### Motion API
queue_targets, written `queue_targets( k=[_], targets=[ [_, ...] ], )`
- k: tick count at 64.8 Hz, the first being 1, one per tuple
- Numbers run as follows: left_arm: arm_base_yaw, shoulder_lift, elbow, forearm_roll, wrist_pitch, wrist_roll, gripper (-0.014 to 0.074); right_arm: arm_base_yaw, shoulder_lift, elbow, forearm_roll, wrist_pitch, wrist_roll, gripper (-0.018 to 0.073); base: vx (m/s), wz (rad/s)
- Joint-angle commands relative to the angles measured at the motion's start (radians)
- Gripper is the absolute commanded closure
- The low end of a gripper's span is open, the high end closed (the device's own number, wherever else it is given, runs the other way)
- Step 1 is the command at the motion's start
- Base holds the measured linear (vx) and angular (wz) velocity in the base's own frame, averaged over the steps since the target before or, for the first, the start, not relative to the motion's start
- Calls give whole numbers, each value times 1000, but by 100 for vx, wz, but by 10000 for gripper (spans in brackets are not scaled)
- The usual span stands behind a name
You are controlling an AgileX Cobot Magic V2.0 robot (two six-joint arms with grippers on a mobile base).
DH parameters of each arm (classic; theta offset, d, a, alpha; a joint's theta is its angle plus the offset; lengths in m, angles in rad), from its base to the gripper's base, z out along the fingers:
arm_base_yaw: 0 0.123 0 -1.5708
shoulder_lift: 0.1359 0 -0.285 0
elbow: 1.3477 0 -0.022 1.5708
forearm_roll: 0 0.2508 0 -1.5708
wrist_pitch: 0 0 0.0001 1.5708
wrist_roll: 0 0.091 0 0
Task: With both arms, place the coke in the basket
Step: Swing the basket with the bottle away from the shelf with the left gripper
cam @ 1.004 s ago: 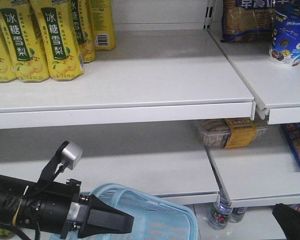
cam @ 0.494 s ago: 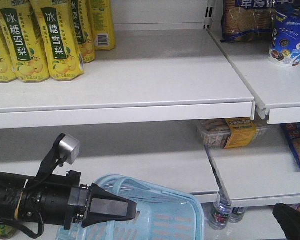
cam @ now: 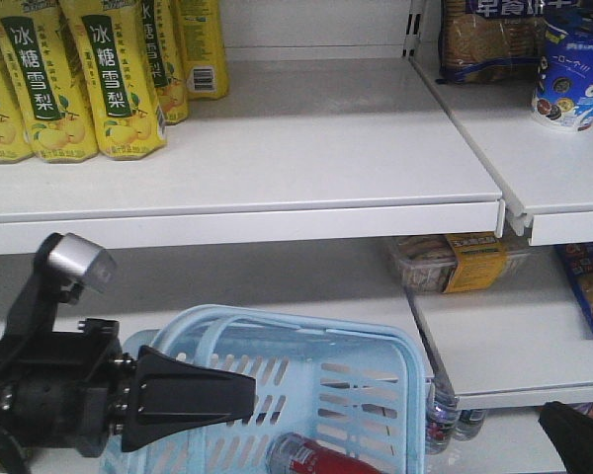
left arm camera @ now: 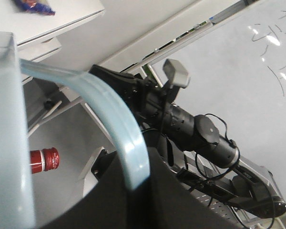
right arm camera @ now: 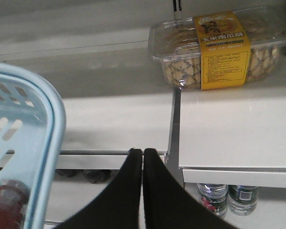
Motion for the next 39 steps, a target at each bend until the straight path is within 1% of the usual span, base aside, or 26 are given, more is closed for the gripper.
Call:
queue_targets(
  k=[1, 14, 22, 31, 39],
  targets=[
    [-11, -99, -25, -146, -80, 0, 604, -4, 3, -26, 2, -14, -6, 564, 0, 0],
    [-11, -170, -25, -151, -61, 0, 604, -4, 3, -26, 2, -14, -6, 564, 0, 0],
    [-11, -181, -25, -124, -45, 0, 604, -4, 3, -26, 2, -14, -6, 564, 0, 0],
    [-11, -187, -25, -83, 5, 0, 604, -4, 3, -26, 2, -14, -6, 564, 0, 0],
    [-11, -191, -25, -84, 48, 0, 604, -4, 3, -26, 2, -14, -6, 564, 0, 0]
  ],
)
